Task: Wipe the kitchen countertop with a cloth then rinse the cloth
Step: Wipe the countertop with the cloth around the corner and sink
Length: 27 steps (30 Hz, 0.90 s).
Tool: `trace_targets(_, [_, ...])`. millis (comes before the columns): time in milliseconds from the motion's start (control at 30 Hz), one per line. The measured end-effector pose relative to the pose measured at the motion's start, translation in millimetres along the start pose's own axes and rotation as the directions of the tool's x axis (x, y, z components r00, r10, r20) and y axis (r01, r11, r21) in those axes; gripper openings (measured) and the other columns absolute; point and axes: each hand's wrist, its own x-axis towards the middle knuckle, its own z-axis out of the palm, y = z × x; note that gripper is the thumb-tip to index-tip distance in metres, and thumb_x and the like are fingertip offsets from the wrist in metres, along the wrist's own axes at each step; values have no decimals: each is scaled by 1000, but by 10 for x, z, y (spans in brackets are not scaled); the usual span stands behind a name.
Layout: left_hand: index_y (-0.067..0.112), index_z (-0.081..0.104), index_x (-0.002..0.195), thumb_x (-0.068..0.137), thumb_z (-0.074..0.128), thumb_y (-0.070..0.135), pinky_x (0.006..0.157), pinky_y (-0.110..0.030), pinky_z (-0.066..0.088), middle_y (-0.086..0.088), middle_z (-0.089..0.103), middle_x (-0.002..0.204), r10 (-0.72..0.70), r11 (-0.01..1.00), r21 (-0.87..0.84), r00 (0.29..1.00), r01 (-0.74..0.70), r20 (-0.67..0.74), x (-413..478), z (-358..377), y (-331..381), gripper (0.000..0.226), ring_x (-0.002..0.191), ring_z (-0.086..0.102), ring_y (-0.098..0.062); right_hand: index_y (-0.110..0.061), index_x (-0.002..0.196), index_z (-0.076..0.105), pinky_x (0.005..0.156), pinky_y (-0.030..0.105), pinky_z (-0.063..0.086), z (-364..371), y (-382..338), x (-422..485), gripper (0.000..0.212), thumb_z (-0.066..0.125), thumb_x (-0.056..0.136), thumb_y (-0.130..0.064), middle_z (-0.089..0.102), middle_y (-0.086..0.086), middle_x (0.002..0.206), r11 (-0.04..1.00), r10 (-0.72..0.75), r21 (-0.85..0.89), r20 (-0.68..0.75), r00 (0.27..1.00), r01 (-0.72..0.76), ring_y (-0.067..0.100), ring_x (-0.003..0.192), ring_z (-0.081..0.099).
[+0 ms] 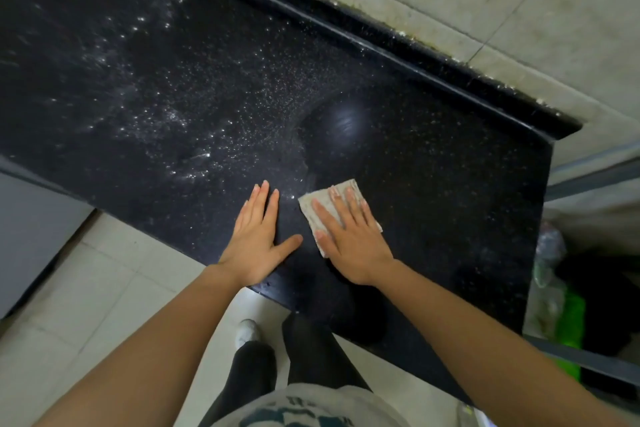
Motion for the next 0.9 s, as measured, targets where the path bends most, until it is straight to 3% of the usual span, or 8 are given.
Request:
trace_targets(67, [14, -2, 152, 96, 37, 49, 117, -29, -9, 0, -17, 158, 44, 999, 6, 997, -44, -59, -51, -23, -41, 77, 141, -24, -8, -41, 143, -20, 113, 34, -22, 2, 143, -135, 54, 0, 94, -54, -23, -3, 157, 992, -101, -67, 28, 994, 103, 20, 144, -26])
trace_targets(133, [11, 4, 152, 100, 33, 40, 117, -29, -8, -1, -9, 159, 81, 995, 62, 988, -74, -130, -126, -50, -92, 66, 142, -19, -9, -42, 142, -21, 113, 34, -21, -65, 330, -148, 55, -5, 92, -57, -24, -5, 156, 990, -83, -109, 28, 996, 86, 20, 144, -25])
trace_targets(200, [10, 5, 152, 100, 33, 37, 116, -28, -10, -2, -5, 159, 48, 996, 78, 983, -34, -177, -220, -74, -180, 64, 143, -15, -10, -39, 144, -20, 114, 35, -19, -131, 462, -87, 56, -6, 92, -54, -21, -1, 158, 995, 77, -65, -18, 997, -78, 21, 145, -24])
trace_targets(300, [8, 1, 151, 99, 32, 39, 116, -32, -8, -5, -6, 159, -88, 989, 96, 966, 114, -243, -361, -118, -385, 68, 145, -13, -15, -32, 152, -11, 117, 39, -15, -144, 454, 51, 55, 6, 101, -45, -16, 2, 161, 944, 325, 84, -77, 943, -318, 22, 146, -20])
trace_targets(433, [4, -1, 150, 98, 27, 45, 118, -37, -7, -11, -7, 159, -256, 950, 100, 921, 296, -294, -500, -171, -645, 72, 146, -12, -22, -30, 153, -9, 117, 45, -16, -148, 64, 294, 57, 8, 101, -46, -16, 8, 160, 829, 527, 249, -52, 848, -500, 28, 146, -21])
trace_targets(700, [3, -9, 149, 96, 16, 52, 117, -35, -11, -12, -17, 157, -357, 916, 109, 909, 386, -215, -523, -162, -723, 77, 144, -18, -23, -31, 152, -13, 113, 45, -21, -29, -1018, 465, 58, 14, 102, -44, -23, 11, 158, 990, 122, 66, 11, 992, -122, 31, 142, -29])
trace_targets(833, [3, -12, 148, 97, 14, 50, 117, -36, -10, -12, -21, 156, -377, 908, 126, 910, 399, -172, -528, -201, -703, 74, 144, -20, -24, -35, 152, -7, 114, 38, -19, -70, -829, 305, 54, 15, 103, -45, -19, 1, 160, 983, -170, -66, 60, 984, 174, 23, 145, -24])
trace_targets(900, [3, -14, 147, 97, 12, 50, 117, -36, -11, -13, -23, 155, -385, 904, 138, 911, 405, -148, -530, -220, -684, 74, 143, -22, -24, -38, 151, -9, 116, 38, -17, -133, -568, 264, 54, 15, 103, -45, -17, 0, 160, 985, -134, -98, 81, 988, 141, 21, 145, -22])
